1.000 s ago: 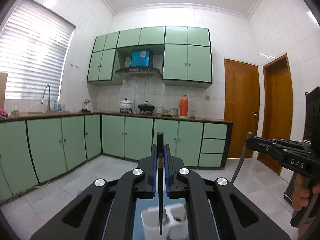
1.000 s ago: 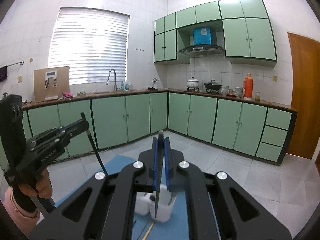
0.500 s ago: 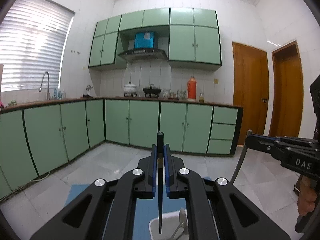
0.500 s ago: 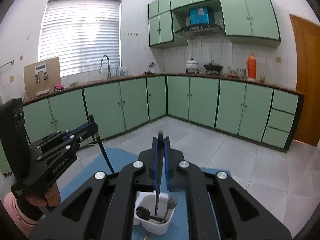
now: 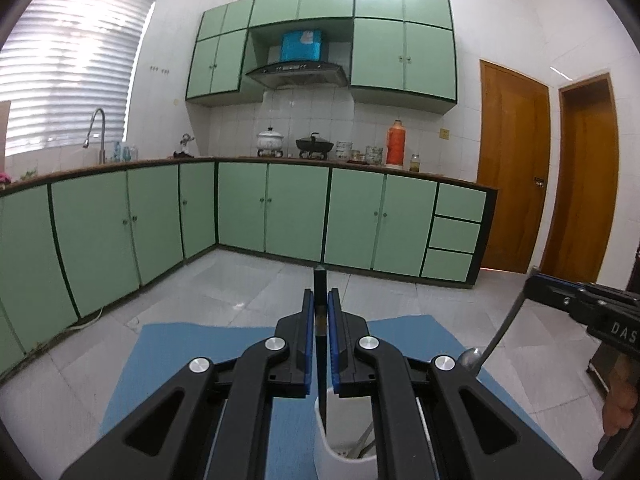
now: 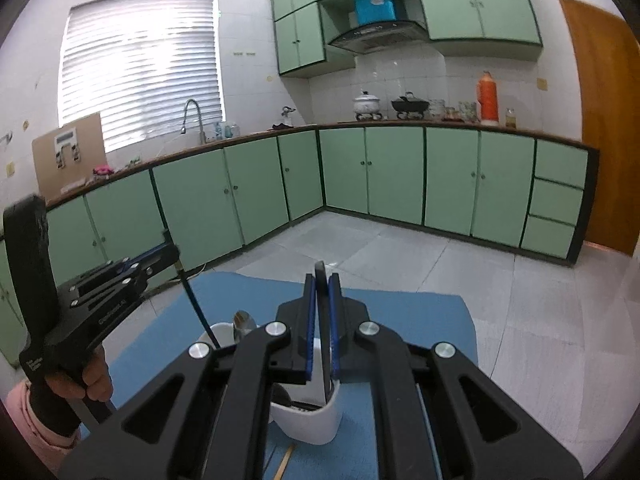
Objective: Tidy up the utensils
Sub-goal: 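Lower the skewer and black chopstick into the holder compartments, then open both tools and move them back over the remaining chopsticks, then grasp a wooden chopstick with the right tool while the left tool grasps another wooden chopstick, then lift both wooden chopsticks and carry them over the white holder, then lower both wooden chopsticks into the holder and open both tools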
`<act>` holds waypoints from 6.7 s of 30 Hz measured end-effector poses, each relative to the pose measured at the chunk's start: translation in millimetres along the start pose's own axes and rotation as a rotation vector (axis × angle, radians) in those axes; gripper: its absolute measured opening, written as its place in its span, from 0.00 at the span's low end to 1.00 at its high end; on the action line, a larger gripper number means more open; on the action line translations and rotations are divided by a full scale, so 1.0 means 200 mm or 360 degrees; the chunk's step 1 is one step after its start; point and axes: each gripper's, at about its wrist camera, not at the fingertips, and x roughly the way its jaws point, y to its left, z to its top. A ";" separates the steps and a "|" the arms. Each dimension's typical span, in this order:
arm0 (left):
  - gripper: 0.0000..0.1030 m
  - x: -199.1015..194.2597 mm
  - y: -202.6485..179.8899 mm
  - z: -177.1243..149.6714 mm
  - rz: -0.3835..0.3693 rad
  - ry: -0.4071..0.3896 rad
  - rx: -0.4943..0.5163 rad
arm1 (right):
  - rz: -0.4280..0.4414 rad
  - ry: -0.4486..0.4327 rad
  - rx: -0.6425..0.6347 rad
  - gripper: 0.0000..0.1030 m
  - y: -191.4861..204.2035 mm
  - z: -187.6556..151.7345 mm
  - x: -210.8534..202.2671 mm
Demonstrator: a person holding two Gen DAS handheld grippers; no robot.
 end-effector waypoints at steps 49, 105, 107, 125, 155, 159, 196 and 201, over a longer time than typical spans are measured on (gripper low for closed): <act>0.86 -0.96 -0.16 -1.12 0.0124 0.0351 0.0107 | -0.0216 0.0188 -0.0025 0.85 0.42 -1.34 -0.64; 0.45 -1.04 -0.35 -1.30 0.0096 0.0419 0.0136 | -0.0313 0.0023 -0.0041 0.06 0.45 -1.52 -0.67; 0.41 -1.04 -0.38 -1.30 0.0089 0.0416 0.0149 | -0.0309 0.0022 -0.0038 0.06 0.45 -1.52 -0.67; 0.07 -1.10 -0.38 -1.21 0.0132 0.0299 0.0164 | -0.0275 -0.0041 -0.0101 0.06 0.44 -1.45 -0.77; 0.06 -1.23 -0.26 -0.32 -0.0102 -0.0148 0.0123 | -0.0004 -0.0171 -0.0063 0.06 0.29 -0.44 -0.93; 0.06 -1.18 -0.23 -0.25 -0.0132 -0.0130 0.0090 | 0.0031 -0.0152 -0.0091 0.06 0.32 -0.37 -0.90; 0.06 -0.42 -0.12 0.19 0.0002 -0.0249 0.0063 | 0.0022 -0.0305 -0.0040 0.06 0.15 0.27 -0.26; 0.06 -0.29 -0.09 0.13 0.0010 -0.0189 0.0053 | 0.0032 -0.0235 -0.0009 0.06 0.15 0.18 -0.14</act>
